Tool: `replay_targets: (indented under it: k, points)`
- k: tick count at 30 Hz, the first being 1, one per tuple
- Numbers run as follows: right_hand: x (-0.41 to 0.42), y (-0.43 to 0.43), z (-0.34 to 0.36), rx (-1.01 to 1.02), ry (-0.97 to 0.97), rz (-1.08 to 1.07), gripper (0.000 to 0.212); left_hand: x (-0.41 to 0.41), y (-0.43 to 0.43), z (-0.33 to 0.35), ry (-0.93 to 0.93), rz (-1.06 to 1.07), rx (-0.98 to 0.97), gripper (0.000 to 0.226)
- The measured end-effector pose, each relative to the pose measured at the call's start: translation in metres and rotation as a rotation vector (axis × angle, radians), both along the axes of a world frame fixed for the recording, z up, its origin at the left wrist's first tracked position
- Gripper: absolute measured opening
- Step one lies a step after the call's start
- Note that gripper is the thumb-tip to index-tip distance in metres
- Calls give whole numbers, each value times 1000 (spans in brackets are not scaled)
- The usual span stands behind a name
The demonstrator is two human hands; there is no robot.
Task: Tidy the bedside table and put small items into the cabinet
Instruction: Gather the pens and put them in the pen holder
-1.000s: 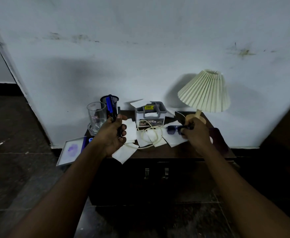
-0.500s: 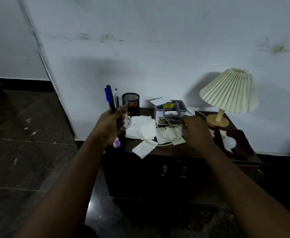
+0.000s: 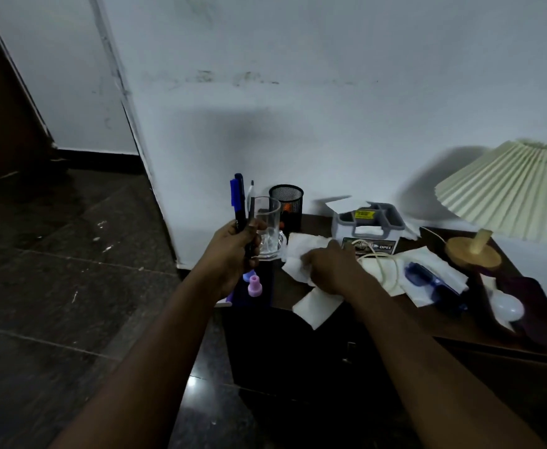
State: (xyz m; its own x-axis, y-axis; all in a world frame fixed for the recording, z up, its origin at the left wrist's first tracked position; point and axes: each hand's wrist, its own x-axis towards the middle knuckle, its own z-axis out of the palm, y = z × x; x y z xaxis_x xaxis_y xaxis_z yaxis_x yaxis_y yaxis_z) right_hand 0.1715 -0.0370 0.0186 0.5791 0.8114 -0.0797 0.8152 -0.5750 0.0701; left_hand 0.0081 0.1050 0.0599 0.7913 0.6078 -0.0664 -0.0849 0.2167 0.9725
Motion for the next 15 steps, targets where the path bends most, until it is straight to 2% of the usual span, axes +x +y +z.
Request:
replay_targets:
  k: [2, 4, 11, 15]
  points:
    - [4, -13, 4, -20, -99, 7, 35, 2, -2, 2, 11, 20, -10, 22]
    - [9, -27, 9, -41, -116, 10, 34, 4, -6, 4, 6, 38, -22, 22]
    - [22, -63, 18, 20, 112, -102, 36, 9, -26, 12, -2, 34, -8, 23]
    - [14, -58, 9, 79, 134, -159, 29, 13, -33, 13, -48, -6, -26, 21]
